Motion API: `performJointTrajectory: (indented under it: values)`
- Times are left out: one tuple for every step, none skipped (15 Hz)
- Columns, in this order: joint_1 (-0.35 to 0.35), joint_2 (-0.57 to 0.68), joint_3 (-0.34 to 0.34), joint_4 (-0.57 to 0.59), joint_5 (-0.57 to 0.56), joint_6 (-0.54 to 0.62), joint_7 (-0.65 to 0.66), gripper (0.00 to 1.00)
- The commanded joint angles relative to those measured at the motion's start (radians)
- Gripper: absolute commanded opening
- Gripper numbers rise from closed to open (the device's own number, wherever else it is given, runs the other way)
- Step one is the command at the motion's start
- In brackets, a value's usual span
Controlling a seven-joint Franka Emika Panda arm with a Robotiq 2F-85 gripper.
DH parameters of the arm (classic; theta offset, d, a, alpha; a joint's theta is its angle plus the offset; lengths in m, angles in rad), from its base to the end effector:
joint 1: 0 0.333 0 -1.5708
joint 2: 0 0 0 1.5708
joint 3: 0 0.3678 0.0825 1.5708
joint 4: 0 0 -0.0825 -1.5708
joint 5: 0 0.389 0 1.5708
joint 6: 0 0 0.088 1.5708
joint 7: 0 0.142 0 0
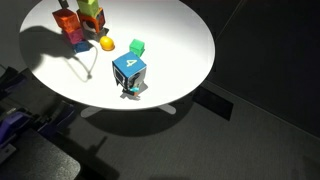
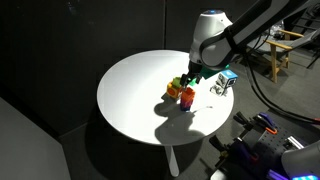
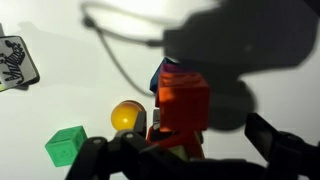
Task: Remove the orange block from the stack and put it close to the green block on the table
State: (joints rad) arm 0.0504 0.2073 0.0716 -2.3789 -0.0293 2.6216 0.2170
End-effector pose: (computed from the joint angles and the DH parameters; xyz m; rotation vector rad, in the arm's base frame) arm 0.5207 0.0644 0.2504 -3.1333 0.1123 -0.0559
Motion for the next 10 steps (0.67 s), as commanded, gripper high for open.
performJointTrajectory:
  values:
    - [0.024,0.032,-0.028,0.043,-0.008,-0.013,0.03,1.0]
    - [0.028,0.04,-0.032,0.05,-0.014,-0.017,0.032,1.0]
    - [0.032,0.047,-0.037,0.056,-0.022,-0.019,0.039,1.0]
    - [0.037,0.056,-0.041,0.064,-0.026,-0.022,0.042,1.0]
    - [0.043,0.064,-0.045,0.069,-0.029,-0.024,0.044,1.0]
    - [0.047,0.072,-0.048,0.075,-0.027,-0.026,0.042,1.0]
    - [0.05,0.081,-0.05,0.081,-0.025,-0.027,0.04,1.0]
    - [0.054,0.09,-0.053,0.086,-0.026,-0.027,0.04,1.0]
    - [0.058,0.097,-0.056,0.091,-0.027,-0.027,0.04,1.0]
    - [0.062,0.104,-0.058,0.096,-0.027,-0.028,0.041,1.0]
